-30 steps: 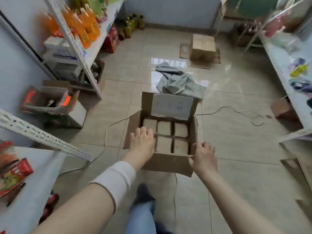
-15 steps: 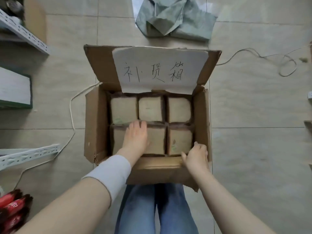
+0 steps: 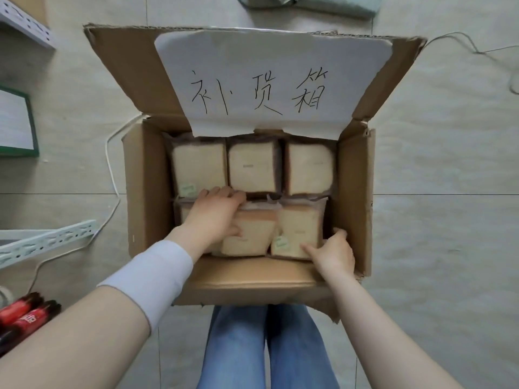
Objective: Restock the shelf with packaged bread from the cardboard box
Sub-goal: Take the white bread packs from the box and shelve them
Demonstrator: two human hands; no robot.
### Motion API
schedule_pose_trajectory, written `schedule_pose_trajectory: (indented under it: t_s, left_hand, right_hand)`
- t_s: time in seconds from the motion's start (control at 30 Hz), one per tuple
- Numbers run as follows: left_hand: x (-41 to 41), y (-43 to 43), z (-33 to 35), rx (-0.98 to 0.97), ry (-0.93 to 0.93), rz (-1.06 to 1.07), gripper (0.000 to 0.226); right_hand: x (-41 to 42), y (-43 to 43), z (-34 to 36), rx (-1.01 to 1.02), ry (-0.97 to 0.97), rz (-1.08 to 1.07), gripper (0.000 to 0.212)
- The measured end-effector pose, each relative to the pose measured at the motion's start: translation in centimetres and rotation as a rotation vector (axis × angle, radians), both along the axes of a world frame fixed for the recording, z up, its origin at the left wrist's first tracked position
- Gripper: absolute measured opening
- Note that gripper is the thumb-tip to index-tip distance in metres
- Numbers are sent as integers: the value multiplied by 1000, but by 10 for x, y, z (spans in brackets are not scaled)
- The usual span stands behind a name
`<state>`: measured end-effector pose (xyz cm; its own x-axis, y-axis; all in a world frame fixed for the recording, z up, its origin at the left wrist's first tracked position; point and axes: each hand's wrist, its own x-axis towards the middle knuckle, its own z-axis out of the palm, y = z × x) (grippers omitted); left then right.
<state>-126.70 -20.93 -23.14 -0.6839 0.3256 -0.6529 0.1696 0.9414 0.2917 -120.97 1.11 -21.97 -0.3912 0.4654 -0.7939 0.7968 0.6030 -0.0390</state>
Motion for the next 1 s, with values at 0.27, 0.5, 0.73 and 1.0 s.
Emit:
schedule_pose_trajectory:
  t_s: [0.27, 0.5, 0.73, 1.0]
  left_hand:
    - [35, -17, 29, 438, -26, 722, 51]
    - [81, -41, 131, 755, 212, 1227, 44]
    - [174, -120, 334, 914, 680, 1447, 36]
    - [364, -295, 531, 731, 1266, 1607, 21]
  right_hand:
    - [22, 9, 27, -103, 245, -27, 39]
    - [24, 15, 92, -324, 459, -144, 23]
    - [51, -61, 258, -704, 519, 72, 22]
    - [127, -268, 423, -1108, 496, 456, 23]
